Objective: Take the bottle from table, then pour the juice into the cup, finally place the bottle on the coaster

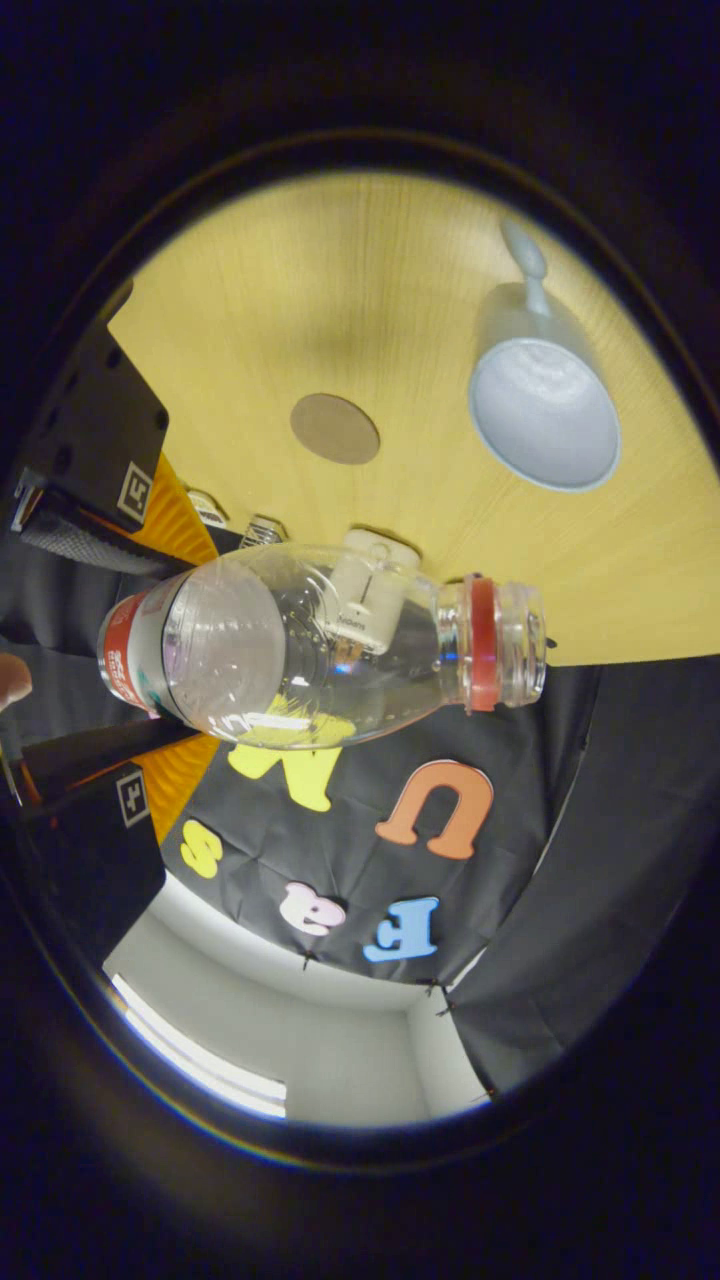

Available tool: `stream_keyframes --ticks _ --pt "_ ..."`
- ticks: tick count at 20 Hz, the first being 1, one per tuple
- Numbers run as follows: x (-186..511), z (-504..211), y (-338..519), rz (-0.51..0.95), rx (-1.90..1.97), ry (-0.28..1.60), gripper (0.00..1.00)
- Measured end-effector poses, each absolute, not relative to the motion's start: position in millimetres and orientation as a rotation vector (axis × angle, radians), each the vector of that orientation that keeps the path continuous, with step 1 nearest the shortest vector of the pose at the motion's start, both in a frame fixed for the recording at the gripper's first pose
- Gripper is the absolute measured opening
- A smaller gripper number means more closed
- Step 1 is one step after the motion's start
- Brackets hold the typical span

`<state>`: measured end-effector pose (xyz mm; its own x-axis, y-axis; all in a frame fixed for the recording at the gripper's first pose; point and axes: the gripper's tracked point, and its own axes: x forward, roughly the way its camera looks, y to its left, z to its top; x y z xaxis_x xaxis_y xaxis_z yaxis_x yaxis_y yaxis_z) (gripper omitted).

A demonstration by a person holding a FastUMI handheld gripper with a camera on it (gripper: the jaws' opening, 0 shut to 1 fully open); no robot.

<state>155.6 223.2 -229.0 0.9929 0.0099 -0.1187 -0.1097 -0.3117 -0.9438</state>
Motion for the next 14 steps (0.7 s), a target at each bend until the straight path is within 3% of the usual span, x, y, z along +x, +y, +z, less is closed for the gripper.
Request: stream_keyframes --ticks 14 --pt "135 -216 209 0.157 -1.316 0.125 0.75"
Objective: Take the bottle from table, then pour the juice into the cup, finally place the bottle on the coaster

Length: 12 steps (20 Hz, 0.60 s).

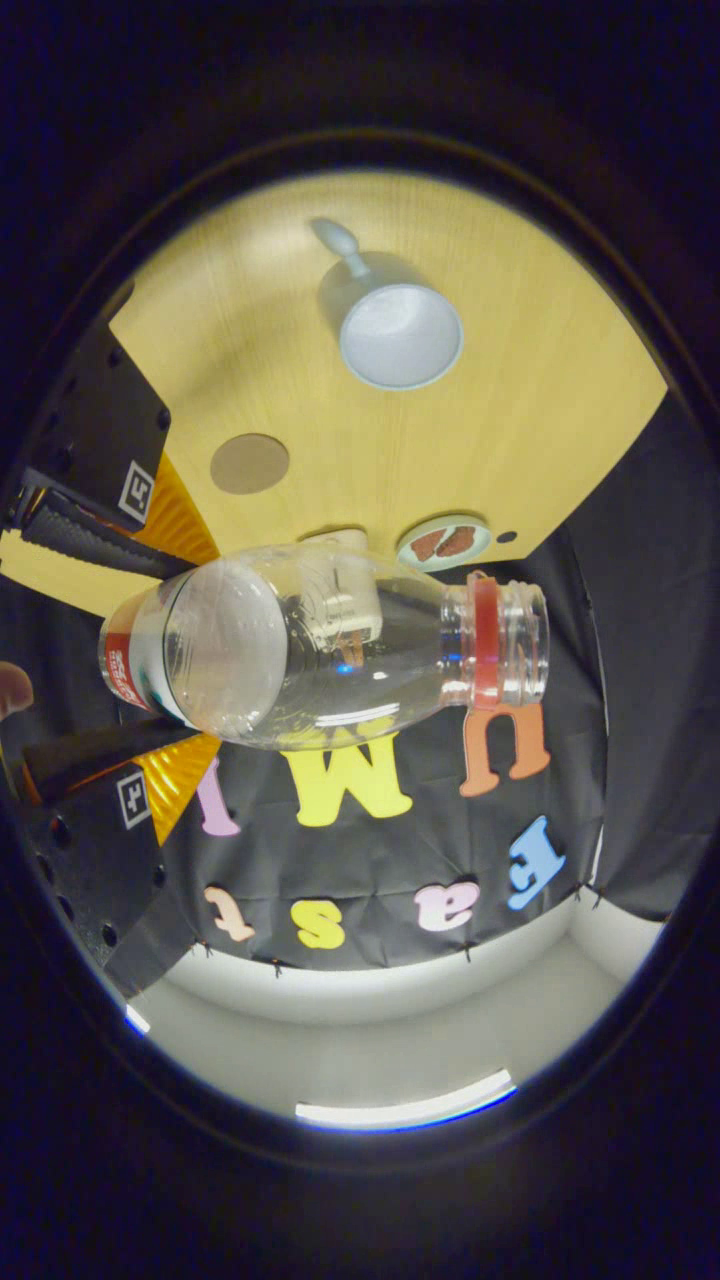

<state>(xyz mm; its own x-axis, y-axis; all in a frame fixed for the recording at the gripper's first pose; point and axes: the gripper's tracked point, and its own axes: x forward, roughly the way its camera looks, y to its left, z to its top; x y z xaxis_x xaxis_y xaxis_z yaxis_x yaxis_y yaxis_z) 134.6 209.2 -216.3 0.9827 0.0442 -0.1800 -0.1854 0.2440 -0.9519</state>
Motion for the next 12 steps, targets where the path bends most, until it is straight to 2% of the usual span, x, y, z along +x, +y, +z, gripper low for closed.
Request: stream_keyframes --ticks 12 --pt "121 -182 214 0.273 -0.593 0.158 0.75"
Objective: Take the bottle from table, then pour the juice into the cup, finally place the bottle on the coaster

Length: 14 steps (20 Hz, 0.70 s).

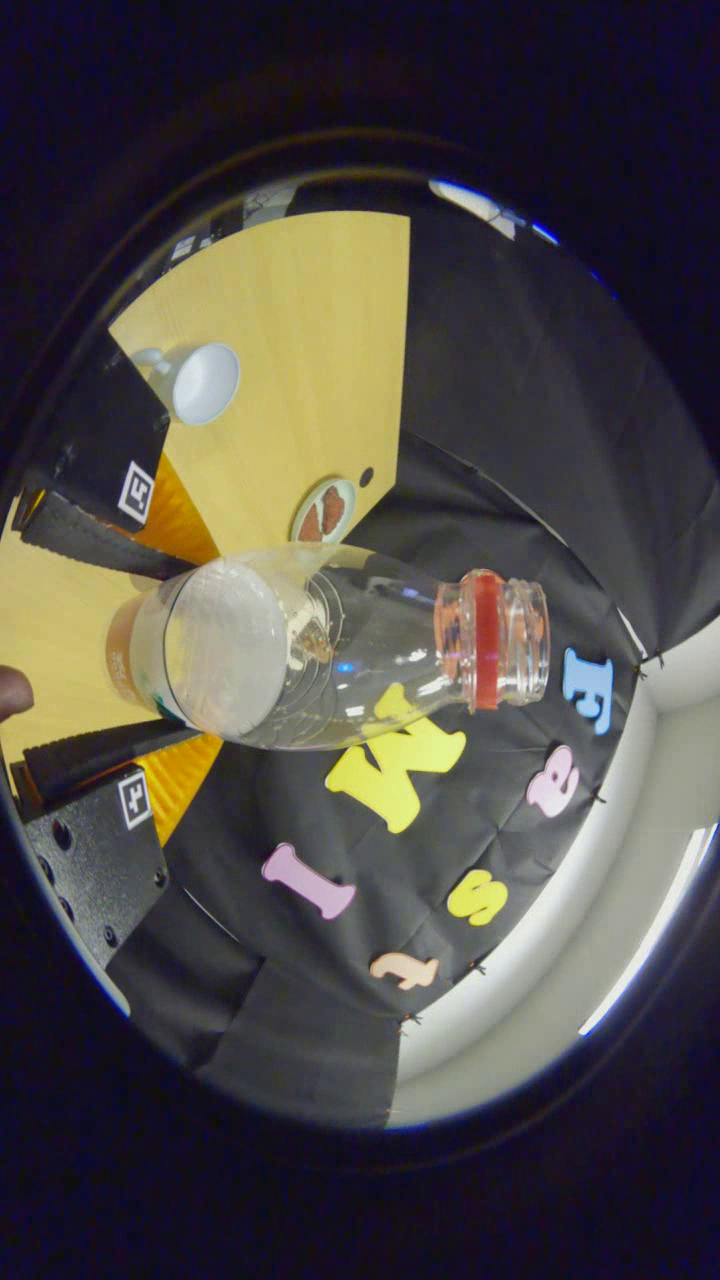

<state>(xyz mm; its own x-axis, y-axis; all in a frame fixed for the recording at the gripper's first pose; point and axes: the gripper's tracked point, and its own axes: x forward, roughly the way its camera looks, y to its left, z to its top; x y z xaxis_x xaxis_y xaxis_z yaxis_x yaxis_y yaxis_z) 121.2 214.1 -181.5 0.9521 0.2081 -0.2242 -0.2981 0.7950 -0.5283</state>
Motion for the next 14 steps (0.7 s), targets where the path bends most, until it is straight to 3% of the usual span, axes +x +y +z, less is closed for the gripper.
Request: stream_keyframes --ticks 8,14 --pt "130 -172 218 0.393 -0.220 0.176 0.75" --pt "162 -188 213 0.396 -0.104 0.221 0.75"
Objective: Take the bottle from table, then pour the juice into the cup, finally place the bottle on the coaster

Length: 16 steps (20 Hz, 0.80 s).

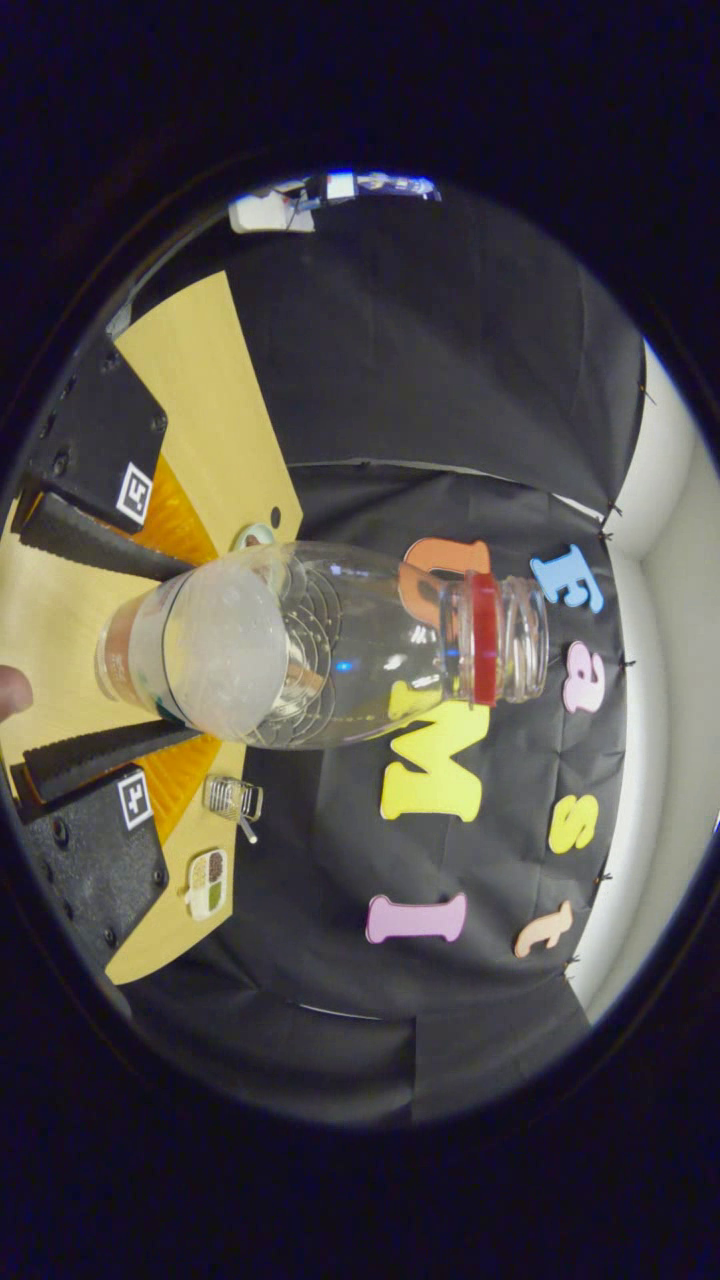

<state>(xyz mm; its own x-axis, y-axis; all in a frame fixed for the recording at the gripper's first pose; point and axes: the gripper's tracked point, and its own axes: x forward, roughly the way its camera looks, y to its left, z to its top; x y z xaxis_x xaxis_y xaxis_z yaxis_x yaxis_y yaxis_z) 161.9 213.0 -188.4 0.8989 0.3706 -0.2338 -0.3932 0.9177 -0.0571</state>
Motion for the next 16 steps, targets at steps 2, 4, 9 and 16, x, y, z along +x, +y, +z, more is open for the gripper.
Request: stream_keyframes --ticks 2,4,9,16 --pt "178 -189 215 0.399 -0.103 0.222 0.75" --pt "197 -195 216 0.399 -0.108 0.220 0.75" --pt "240 -244 214 0.418 -0.083 0.276 0.76" --pt "271 -310 215 0.413 -0.081 0.366 0.77"
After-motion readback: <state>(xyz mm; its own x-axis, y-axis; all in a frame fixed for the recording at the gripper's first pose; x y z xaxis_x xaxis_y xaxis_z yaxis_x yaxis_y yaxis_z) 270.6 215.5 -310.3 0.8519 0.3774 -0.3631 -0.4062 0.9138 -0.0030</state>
